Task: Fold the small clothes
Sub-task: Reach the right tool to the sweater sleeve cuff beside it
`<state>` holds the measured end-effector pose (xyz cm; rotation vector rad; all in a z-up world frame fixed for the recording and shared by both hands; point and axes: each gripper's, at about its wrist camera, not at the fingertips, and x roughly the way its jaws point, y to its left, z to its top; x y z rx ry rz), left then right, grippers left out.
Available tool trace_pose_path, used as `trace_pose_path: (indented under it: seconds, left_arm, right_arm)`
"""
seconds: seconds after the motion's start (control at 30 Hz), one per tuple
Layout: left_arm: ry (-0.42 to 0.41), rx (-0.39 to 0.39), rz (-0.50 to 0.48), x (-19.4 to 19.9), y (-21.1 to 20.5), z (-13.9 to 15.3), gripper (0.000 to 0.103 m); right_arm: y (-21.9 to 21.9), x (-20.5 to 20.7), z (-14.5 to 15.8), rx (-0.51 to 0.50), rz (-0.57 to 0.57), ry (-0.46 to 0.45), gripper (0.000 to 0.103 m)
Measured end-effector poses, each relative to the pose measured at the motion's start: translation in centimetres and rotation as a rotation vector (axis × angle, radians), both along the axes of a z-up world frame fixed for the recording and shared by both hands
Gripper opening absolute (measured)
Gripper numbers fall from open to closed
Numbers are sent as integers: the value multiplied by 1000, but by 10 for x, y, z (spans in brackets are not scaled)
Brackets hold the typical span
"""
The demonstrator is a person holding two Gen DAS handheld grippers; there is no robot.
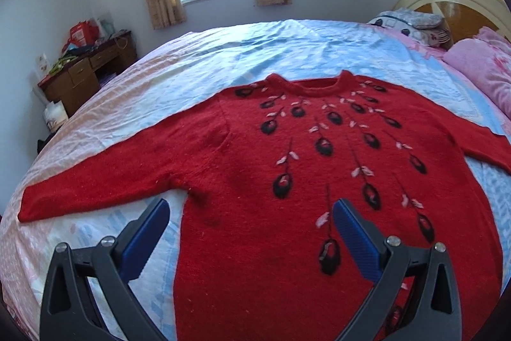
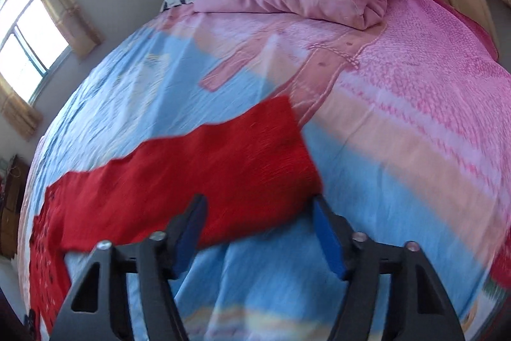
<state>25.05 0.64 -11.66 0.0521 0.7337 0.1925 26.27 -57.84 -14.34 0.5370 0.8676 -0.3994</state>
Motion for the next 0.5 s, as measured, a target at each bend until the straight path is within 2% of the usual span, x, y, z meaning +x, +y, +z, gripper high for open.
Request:
trace_pose_path:
  seconds: [0.13, 0.27, 0.37, 0.4, 0.43, 0.47, 0.5]
  left_arm:
    - [24, 25, 29, 8, 4, -7, 103]
    - [25, 22, 42, 11, 8, -6, 103]
    - [19, 25, 42, 11, 9, -5, 103]
    - [22, 20, 41, 11, 9, -6, 103]
    - [23, 13, 42, 11, 10, -5, 103]
    - [23, 7, 44, 11, 11, -5, 103]
    - [22, -1, 48, 11, 12, -5, 103]
  right_arm:
    - [-13, 16, -1, -21, -12, 10, 55]
    - [-24, 17, 0, -8, -52, -5, 55]
    - [-24, 22, -2, -39, -24, 1, 54]
    - [-23, 23, -1, -41, -10, 0, 46]
    - [-22, 24, -1, -37, 9, 1, 34]
    - [-21, 25, 0, -35, 18, 5, 27]
    - [-22, 25, 1, -28, 22, 8, 15]
